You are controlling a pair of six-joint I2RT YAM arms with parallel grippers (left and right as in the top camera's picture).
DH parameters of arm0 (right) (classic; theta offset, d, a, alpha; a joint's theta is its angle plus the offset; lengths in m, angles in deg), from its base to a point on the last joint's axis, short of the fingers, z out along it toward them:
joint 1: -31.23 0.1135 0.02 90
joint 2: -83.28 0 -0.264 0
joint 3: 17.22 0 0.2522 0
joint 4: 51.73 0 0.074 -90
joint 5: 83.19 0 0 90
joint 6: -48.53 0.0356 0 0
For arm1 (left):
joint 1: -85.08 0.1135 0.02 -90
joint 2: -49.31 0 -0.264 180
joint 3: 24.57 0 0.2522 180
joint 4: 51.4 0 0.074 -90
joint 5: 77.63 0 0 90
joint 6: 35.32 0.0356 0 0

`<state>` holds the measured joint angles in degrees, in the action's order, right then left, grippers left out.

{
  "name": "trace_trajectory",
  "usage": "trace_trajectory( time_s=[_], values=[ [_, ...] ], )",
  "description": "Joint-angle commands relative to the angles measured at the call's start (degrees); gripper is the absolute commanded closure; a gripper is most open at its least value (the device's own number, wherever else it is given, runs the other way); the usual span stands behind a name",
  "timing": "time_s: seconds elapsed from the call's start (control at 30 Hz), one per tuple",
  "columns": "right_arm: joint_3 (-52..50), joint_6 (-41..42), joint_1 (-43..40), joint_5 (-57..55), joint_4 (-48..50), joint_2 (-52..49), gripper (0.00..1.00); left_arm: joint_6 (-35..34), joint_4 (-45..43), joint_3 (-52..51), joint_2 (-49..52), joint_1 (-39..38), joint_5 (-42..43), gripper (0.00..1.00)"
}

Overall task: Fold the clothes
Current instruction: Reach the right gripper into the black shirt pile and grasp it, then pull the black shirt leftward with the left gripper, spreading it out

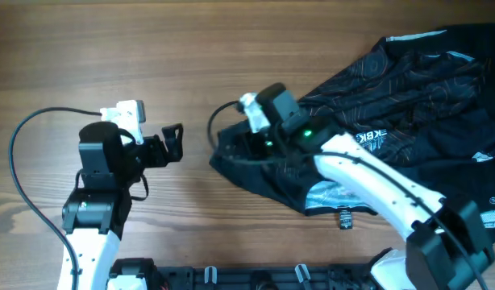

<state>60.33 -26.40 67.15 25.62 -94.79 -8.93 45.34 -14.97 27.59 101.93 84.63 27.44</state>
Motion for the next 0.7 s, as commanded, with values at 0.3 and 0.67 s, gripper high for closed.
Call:
trace_trajectory(
  time_s=[0.3,0.67],
  values=[
    [0.5,1.3,-25.3,-10.0,-22.4,17.4,0.00,-0.8,-4.0,0.9,29.5,-17.7,7.0,0.00],
    [0.5,0.0,-25.3,-10.1,-23.6,17.4,0.00,-7.6,-15.0,1.3,43.6,-28.3,5.9,0.96]
  ],
)
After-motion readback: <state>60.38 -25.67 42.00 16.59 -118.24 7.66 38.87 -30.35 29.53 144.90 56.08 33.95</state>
